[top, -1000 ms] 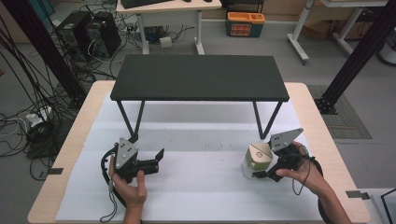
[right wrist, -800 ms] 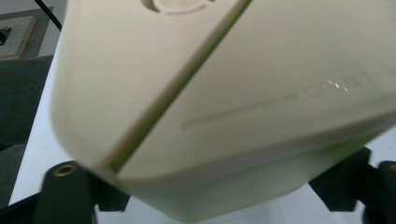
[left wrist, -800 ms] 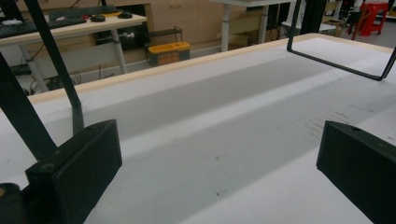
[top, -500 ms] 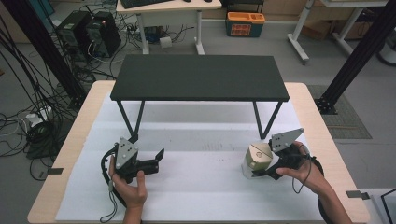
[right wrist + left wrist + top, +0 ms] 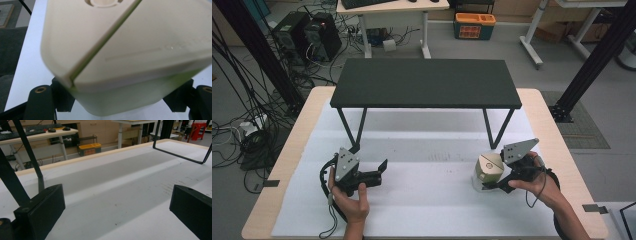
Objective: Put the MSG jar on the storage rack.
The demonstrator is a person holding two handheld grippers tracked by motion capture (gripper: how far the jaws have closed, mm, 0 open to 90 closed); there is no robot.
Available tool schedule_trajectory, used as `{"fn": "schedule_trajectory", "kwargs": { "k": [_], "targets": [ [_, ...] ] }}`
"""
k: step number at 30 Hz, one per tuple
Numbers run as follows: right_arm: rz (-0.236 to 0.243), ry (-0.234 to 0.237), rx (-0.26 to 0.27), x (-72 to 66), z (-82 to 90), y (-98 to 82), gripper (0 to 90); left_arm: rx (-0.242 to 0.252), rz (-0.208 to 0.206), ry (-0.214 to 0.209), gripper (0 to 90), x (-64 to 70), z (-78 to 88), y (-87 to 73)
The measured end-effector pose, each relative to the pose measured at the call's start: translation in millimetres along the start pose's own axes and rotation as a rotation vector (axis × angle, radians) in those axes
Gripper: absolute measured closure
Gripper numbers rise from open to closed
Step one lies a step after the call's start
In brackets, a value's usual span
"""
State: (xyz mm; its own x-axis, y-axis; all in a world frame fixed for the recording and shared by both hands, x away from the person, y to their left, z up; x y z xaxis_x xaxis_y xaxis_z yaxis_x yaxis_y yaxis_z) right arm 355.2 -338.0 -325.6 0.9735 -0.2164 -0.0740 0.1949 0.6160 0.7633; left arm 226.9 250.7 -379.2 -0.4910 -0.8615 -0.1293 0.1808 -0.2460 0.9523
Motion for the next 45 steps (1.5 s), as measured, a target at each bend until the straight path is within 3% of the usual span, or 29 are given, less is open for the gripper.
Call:
{"fn": "schedule_trajectory", "kwargs": {
  "k": [5,10,18,21,27,35,45],
  "targets": [
    [-0.003,-0.012,0.023,-3.9,11.6,7.5,26.4,0.002,0.002,-0.001,0.3,-0.4,0.3,-0.3],
    [0.011,-0.043,0.030,-11.6,37.2,30.4,26.4,0.002,-0.001,-0.007,0.3,-0.3,0.0,-0.1],
    [0.049,-0.083,0.066,-28.1,90.7,85.4,26.5,0.002,0.001,-0.012,0.3,-1.4,-0.3,-0.4],
    [0.077,-0.097,0.082,-33.6,110.8,113.8,26.5,0.003,-0.001,-0.015,0.3,-1.7,-0.5,-0.4],
    [0.118,-0.092,0.144,-34.9,136.8,166.2,26.6,-0.002,-0.003,-0.022,0.3,-1.7,-1.5,0.3],
    [0.168,-0.077,0.188,-22.2,137.9,232.4,26.8,-0.007,-0.010,-0.029,0.3,-1.2,-2.2,1.2],
    [0.185,-0.043,0.205,8.4,101.9,291.5,26.9,-0.006,-0.010,-0.033,0.3,-1.5,-2.8,1.1]
  ]
}}
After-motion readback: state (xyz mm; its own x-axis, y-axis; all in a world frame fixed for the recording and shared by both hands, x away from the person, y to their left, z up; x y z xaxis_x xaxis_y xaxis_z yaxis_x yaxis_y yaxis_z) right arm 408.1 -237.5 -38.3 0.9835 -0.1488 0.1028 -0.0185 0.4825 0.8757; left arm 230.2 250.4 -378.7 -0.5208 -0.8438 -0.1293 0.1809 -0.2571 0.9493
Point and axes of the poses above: each handheld gripper's, and its own axes: z roughly backward along the jaws, y roughly out of its top, x roughly to its right, the point moved 4 cm from there along -z, roughly forward along the jaws, and after that the axes turned 5 degrees about -z, right-handed, at the moved point
